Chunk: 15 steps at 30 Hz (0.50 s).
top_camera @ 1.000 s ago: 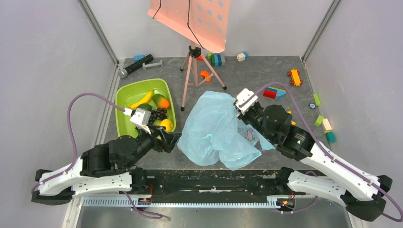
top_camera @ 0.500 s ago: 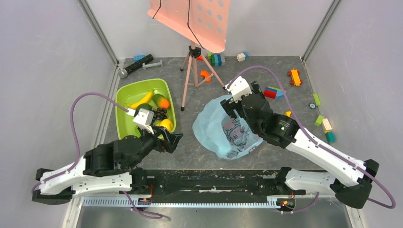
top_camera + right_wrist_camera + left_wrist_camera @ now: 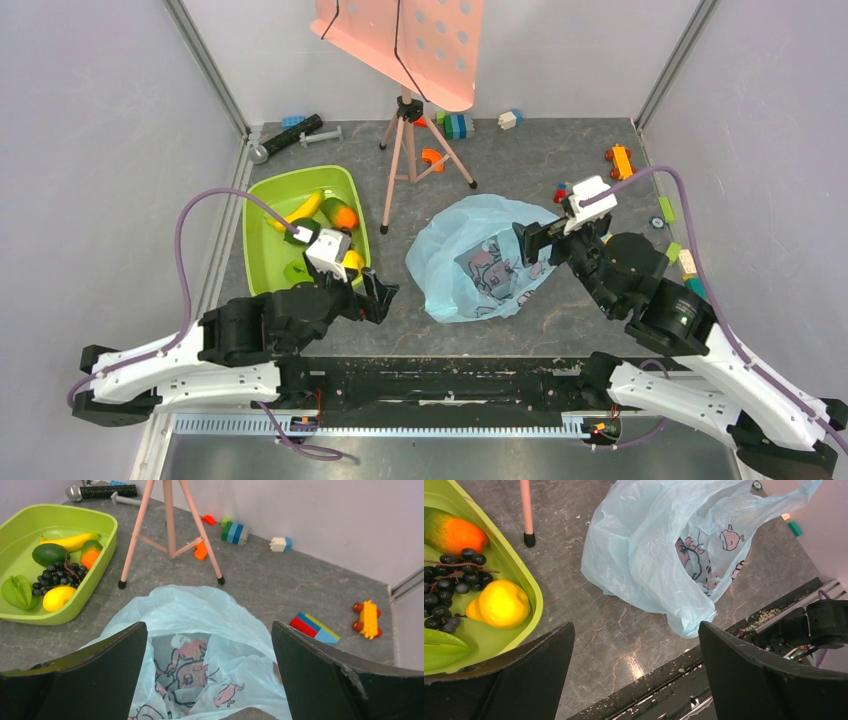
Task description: Take the fake fruits out of the plastic bag
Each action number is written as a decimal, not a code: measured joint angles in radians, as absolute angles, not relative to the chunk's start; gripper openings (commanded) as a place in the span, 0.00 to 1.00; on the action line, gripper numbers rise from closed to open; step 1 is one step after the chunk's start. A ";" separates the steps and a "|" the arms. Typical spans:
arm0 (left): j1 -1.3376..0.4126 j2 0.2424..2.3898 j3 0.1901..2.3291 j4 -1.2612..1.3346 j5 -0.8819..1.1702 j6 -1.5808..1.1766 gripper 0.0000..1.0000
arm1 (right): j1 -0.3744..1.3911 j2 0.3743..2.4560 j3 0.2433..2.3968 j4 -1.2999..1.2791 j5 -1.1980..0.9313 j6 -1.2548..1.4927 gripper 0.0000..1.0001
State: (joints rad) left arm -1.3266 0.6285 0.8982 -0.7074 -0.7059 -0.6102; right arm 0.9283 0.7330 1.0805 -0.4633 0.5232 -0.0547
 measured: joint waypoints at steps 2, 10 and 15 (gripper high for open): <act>-1.327 0.641 0.898 -0.707 -0.707 -0.610 1.00 | 0.928 0.716 1.036 -0.452 0.524 -0.028 0.98; -1.327 0.643 0.856 -0.701 -0.717 -0.619 1.00 | 0.926 0.629 0.793 -0.442 0.470 0.099 0.98; -1.327 0.630 0.821 -0.701 -0.727 -0.628 1.00 | 0.890 0.611 0.751 -0.419 0.365 0.137 0.98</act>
State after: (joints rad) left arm -1.3266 0.6304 0.8207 -0.7013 -0.7265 -0.6277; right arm 0.8902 0.6113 0.7506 -0.4191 0.3653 0.1368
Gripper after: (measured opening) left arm 0.993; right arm 0.979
